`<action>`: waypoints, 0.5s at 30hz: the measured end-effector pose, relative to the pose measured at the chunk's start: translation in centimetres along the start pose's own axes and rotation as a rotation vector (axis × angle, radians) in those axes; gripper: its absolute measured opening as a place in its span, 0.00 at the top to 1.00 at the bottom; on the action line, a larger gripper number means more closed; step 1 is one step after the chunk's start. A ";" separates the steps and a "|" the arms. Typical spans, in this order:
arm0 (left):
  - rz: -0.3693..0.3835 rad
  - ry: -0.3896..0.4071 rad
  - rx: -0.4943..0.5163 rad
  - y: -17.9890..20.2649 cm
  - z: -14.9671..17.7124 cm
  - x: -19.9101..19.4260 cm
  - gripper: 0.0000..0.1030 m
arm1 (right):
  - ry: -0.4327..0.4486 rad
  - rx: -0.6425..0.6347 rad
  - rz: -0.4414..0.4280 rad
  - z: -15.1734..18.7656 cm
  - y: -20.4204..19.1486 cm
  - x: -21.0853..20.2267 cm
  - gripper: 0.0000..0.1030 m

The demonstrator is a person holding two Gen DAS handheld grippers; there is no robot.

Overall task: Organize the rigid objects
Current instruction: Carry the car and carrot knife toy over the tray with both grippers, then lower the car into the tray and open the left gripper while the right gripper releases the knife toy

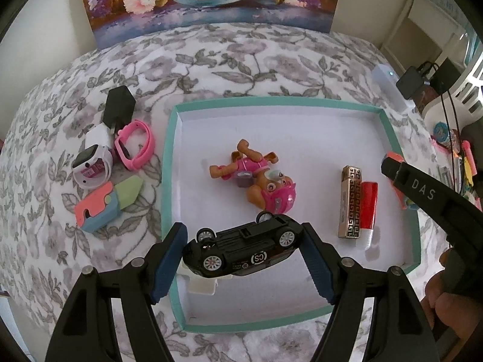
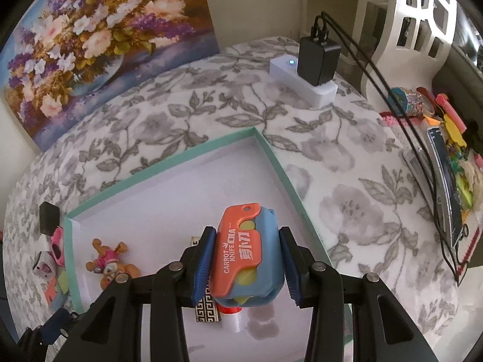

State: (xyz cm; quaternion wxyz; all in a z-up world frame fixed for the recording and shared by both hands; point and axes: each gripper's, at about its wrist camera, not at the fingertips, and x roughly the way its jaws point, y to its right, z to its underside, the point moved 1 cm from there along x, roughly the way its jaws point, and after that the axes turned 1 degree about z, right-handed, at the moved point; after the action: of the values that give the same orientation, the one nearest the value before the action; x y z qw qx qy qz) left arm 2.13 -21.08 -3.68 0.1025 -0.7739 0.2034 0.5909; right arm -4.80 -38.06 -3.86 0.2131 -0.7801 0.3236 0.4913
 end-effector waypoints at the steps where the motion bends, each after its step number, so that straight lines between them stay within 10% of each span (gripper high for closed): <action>1: -0.002 -0.003 0.002 0.1 0.0 0.1 0.26 | -0.008 -0.002 0.002 0.1 0.0 0.2 0.56; 15: 0.003 -0.034 0.001 0.2 0.2 0.8 0.25 | -0.060 -0.030 0.014 0.4 -0.5 1.0 0.55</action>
State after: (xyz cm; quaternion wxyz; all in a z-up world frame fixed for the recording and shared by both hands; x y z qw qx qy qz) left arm 2.10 -21.34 -4.49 0.1054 -0.7632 0.2033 0.6042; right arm -4.42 -37.71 -4.92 0.2075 -0.7658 0.3150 0.5209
